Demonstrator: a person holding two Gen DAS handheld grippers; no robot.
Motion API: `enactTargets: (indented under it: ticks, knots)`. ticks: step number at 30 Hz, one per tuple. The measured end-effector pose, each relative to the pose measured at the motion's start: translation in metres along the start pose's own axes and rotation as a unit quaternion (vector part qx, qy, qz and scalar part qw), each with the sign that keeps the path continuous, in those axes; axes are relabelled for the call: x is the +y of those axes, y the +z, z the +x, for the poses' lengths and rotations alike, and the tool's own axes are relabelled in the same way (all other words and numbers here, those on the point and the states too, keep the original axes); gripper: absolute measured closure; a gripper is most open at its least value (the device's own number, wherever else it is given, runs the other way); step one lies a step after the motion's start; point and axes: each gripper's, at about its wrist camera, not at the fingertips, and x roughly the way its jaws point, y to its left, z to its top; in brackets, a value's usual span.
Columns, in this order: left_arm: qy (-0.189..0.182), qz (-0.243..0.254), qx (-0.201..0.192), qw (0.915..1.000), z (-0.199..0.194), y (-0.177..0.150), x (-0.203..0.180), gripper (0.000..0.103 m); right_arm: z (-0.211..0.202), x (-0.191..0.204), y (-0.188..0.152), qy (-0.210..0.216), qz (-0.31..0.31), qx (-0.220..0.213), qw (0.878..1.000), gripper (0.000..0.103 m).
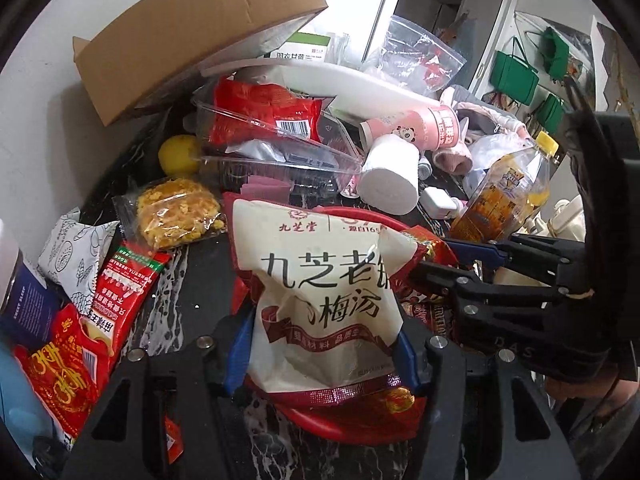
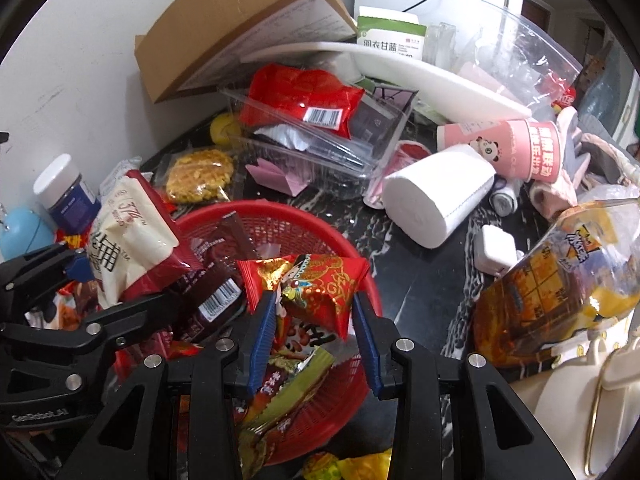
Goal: Organize snacks
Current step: 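Carry the white bag with the left tool while the right tool carries the candy over the basket, then open both tools to drop the white bag and red-gold candy into the basket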
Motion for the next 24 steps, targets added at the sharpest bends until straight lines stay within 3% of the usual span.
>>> enactTargets:
  ticks: [13, 24]
  knots:
    - [0.009, 0.021, 0.018, 0.9996, 0.013, 0.002, -0.005, 0.038, 0.004, 0.001, 0.002, 0.001, -0.022, 0.01, 1.0, 0.06]
    - [0.022, 0.034, -0.015, 0.9991, -0.006, 0.003, -0.011, 0.036, -0.01, -0.001, 0.003, 0.033, -0.017, 0.003, 0.999, 0.053]
